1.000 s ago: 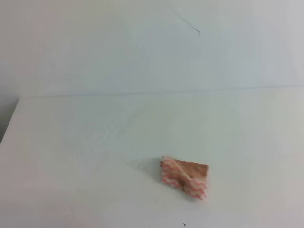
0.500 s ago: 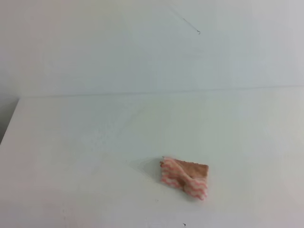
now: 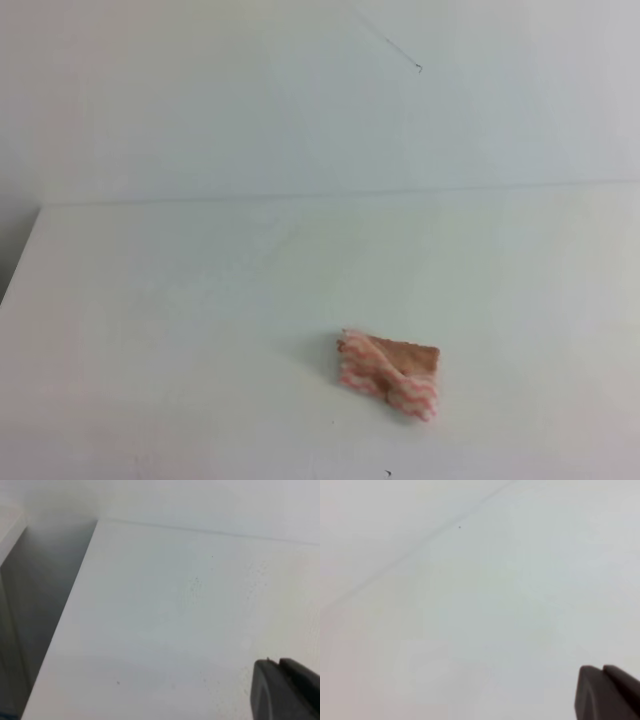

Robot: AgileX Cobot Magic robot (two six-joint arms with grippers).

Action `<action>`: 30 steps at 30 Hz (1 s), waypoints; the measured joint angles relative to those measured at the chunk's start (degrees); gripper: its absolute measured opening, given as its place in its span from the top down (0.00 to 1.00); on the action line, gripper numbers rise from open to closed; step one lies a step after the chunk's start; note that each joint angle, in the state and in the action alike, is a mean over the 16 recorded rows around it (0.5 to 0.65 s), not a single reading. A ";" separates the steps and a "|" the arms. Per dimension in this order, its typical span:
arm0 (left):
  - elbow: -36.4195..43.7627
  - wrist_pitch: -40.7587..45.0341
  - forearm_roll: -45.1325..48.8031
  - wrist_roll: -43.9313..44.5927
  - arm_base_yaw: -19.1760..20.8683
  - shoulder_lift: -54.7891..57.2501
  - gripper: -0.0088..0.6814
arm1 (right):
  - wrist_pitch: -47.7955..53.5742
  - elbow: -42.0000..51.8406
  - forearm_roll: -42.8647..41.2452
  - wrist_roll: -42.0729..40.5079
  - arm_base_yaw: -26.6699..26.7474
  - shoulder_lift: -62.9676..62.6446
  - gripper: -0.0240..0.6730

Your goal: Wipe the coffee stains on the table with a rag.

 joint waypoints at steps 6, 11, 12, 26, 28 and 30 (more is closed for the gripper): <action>0.00 0.00 0.00 0.00 0.00 0.00 0.99 | -3.36 7.13 3.36 3.20 -0.03 -4.52 0.97; 0.00 -0.01 0.00 0.00 0.00 0.00 0.99 | -7.45 14.02 3.46 4.82 -0.21 -7.84 0.97; 0.00 0.00 0.00 0.00 0.00 0.00 0.99 | -8.26 15.33 3.56 5.01 -0.25 -8.36 0.97; 0.00 0.01 -0.01 0.00 0.00 0.00 0.99 | -22.23 23.57 11.49 4.62 -0.65 -10.46 0.97; 0.00 0.01 -0.03 0.00 0.00 0.00 0.99 | -23.68 23.63 12.60 2.56 -0.77 -10.46 0.97; 0.00 0.01 -0.05 0.00 0.00 0.00 0.99 | -24.81 23.73 13.63 -0.86 -0.98 -10.45 0.97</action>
